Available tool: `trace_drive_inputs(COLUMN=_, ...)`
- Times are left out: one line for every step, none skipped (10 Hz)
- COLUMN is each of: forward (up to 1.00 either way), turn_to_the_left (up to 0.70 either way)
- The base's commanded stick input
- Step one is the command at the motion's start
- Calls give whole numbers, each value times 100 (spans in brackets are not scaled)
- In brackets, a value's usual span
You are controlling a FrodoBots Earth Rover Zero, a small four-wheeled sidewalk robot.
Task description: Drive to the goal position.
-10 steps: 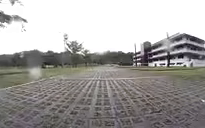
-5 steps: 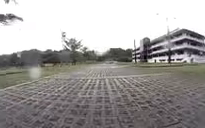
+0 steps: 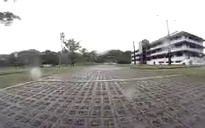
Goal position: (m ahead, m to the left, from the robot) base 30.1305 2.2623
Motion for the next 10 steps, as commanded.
trace_drive_inputs(forward=70, turn_to_the_left=0)
trace_drive_inputs(forward=70, turn_to_the_left=0)
trace_drive_inputs(forward=70, turn_to_the_left=0)
trace_drive_inputs(forward=70, turn_to_the_left=0)
trace_drive_inputs(forward=70, turn_to_the_left=0)
trace_drive_inputs(forward=70, turn_to_the_left=0)
trace_drive_inputs(forward=70, turn_to_the_left=0)
trace_drive_inputs(forward=70, turn_to_the_left=0)
trace_drive_inputs(forward=70, turn_to_the_left=0)
trace_drive_inputs(forward=70, turn_to_the_left=0)
